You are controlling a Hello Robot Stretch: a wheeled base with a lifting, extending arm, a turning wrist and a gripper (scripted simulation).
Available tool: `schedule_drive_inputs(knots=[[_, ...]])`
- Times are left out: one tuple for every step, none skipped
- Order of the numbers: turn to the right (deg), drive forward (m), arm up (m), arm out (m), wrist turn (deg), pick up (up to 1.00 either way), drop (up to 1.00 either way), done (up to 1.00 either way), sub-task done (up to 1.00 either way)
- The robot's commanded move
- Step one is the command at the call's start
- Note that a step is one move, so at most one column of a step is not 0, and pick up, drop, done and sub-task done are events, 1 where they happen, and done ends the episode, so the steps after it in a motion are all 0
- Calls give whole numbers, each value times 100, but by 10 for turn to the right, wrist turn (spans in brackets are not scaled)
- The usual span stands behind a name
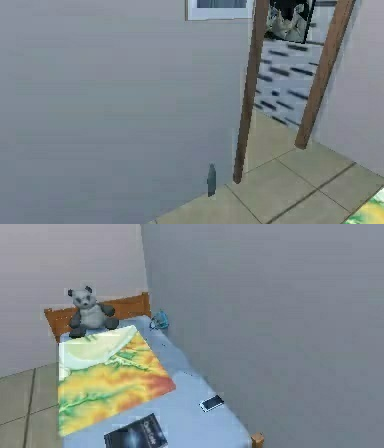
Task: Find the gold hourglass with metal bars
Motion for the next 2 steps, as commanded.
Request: schedule_drive_inputs(knots=[[-450,0,0,0,0,0,0,0,0],[-450,0,0,0,0,0,0,0,0]])
